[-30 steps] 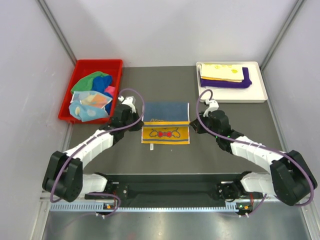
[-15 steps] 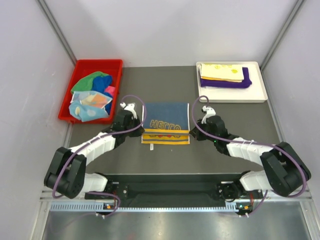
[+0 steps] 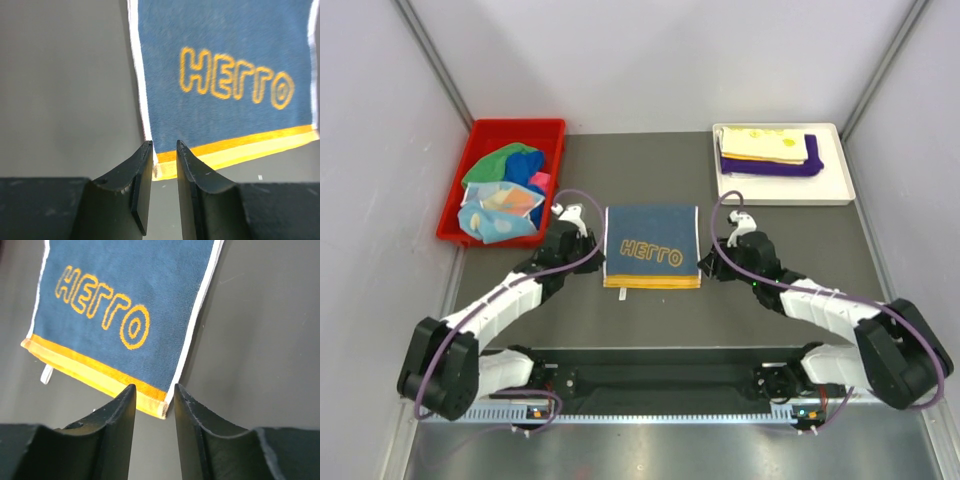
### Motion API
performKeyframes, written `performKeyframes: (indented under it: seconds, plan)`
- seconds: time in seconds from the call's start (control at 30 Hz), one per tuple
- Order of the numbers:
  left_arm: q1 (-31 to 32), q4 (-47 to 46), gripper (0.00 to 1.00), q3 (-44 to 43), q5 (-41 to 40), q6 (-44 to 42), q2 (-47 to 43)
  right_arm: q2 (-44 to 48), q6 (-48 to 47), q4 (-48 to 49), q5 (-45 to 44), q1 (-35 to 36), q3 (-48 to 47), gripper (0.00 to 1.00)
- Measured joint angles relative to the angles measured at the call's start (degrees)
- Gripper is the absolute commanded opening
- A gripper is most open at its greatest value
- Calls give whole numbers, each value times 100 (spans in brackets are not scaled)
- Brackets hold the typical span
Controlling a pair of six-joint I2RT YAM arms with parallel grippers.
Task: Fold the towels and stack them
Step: Fold the towel
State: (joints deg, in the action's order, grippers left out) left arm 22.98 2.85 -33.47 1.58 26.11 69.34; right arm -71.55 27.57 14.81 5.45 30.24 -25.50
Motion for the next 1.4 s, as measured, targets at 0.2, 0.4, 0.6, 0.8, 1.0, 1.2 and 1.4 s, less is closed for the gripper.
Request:
performKeyframes:
  seconds: [0.2, 0.4, 0.6, 0.8, 1.0, 1.2, 1.4]
  plan:
    - [4, 258, 29, -387, -15, 92, -212, 339, 4, -472, -138, 2, -170, 37]
    - [33, 367, 33, -1121, -157, 103, 656, -439, 2, -1043, -540, -2, -1104, 36]
    - [31, 369, 33, -2330, -254, 11, 2098, -1858, -39, -1384, -708, -83, -2806, 30]
    - [-20, 376, 32, -3731, -227, -197, 3390, -3237, 72, -1438, -348, -293, -4356, 28]
    - [-190, 404, 30, -4395, 140, -310, 4205, -4162, 328, -1392, 289, -391, -5088, 27]
    - [-293, 439, 28, -4621, 365, -385, 4712, -4712, 564, -1257, 793, -431, -5333, 25]
    - [-343, 470, 28, -4780, 326, -439, 5001, -5010, 708, -1097, 1099, -640, -5324, 25]
